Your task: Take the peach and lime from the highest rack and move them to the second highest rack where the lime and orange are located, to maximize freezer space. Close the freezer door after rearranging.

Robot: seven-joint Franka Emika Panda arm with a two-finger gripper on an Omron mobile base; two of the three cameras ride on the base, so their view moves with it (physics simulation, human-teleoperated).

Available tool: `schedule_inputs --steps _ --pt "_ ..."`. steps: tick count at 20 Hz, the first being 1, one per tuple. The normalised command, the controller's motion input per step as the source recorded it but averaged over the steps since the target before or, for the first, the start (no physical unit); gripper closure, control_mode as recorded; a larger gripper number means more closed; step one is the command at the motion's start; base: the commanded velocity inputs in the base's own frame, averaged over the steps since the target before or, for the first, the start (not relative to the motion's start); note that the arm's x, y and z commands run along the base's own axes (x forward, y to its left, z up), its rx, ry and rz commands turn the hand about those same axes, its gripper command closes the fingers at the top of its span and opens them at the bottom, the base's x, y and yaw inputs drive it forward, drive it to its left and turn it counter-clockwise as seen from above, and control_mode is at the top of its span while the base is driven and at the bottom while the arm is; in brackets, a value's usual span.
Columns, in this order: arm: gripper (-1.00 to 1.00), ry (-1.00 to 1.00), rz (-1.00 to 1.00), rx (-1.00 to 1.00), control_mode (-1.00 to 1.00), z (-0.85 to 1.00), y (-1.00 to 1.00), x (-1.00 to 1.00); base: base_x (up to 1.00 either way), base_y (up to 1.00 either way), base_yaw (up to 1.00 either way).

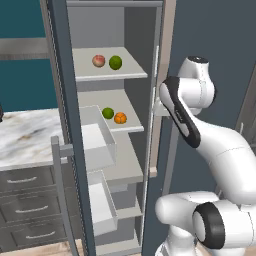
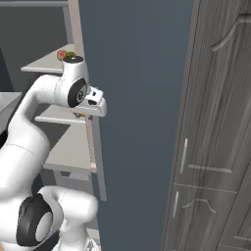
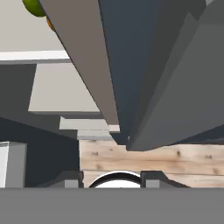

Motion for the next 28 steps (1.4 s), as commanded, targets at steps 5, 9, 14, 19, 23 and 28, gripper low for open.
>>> schedule_inputs --steps 5,9,14,19,23,28 --pt "-1.00 0.00 0.00 0.00 -1.00 0.20 0.14 -0.26 0.00 0.00 0.00" --pt "-1.00 -0.12 0.00 0.00 -1.00 0.58 0.04 -0.47 0.00 0.00 0.00" --pt "-1.00 -0.22 0.01 0.00 -1.00 0.46 0.00 -0.40 0.00 0.00 0.00" --pt "-1.00 -0.38 0.03 0.00 -1.00 0.11 0.00 -0.27 0.00 0.00 0.00" --pt "-1.00 -0.33 0.03 0.00 -1.00 0.07 0.00 -0.16 0.00 0.00 0.00" --pt "-1.00 -0.04 0.00 0.00 1.00 0.04 0.00 -0.03 0.00 0.05 0.00"
